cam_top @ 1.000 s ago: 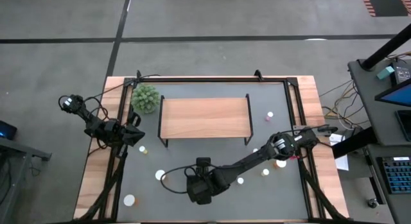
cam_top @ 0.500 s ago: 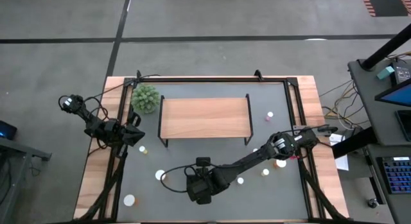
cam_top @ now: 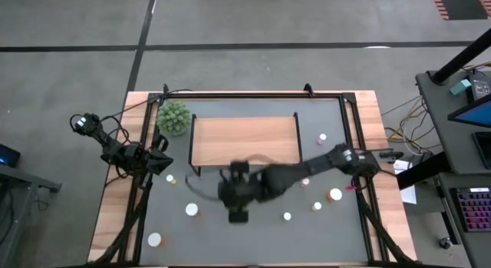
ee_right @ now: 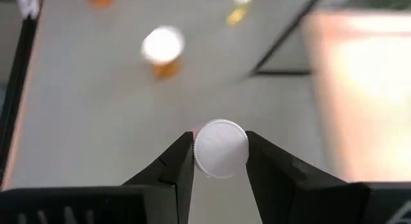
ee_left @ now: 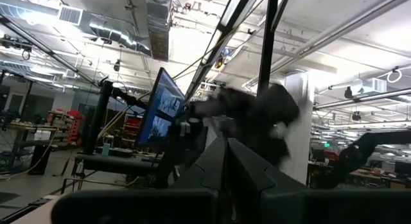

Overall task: Pick and place medicine bottles onto shelf by color
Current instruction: Put the bottom purple pill bottle on the shelf

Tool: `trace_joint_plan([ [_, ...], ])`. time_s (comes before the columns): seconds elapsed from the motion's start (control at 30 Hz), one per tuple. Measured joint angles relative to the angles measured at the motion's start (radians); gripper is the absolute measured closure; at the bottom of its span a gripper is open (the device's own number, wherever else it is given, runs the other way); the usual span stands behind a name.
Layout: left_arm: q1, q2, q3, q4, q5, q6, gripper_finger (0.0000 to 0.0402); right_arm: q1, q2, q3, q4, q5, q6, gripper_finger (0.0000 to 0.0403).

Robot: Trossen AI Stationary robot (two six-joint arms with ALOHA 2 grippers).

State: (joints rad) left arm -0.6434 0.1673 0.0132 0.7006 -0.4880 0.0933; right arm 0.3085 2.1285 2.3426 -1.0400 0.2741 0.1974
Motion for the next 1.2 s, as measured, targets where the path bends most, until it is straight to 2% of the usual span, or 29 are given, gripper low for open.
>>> trace_joint_plan([
  [0.27,0.0,0.0,0.0,0.003,-0.025,0.0,0.0402,-0.244,-0.06,0.012,-0.008,-0.05,-0.143,0.0289],
  [0.37,0.0,0.0,0.0,0.002,-0.026,0.0,0.0402,-0.334,-0.059,0.012,-0.004,-0.101,-0.193,0.0289],
  [0.53,0.0,0.0,0.003,0.017,-0.046,0.043,0.0402,-0.428,-0.058,0.012,-0.004,-0.145,-0.209,0.0289],
  [0.83,0.0,0.0,0.002,0.133,-0.052,0.2,0.0402,-0.437,-0.049,0.01,-0.003,-0.152,-0.237,0.0289],
  [1.2,0.0,0.001,0.001,0.153,-0.052,0.211,0.0402,-0.431,-0.018,0.008,-0.011,-0.143,-0.248,0.0289],
])
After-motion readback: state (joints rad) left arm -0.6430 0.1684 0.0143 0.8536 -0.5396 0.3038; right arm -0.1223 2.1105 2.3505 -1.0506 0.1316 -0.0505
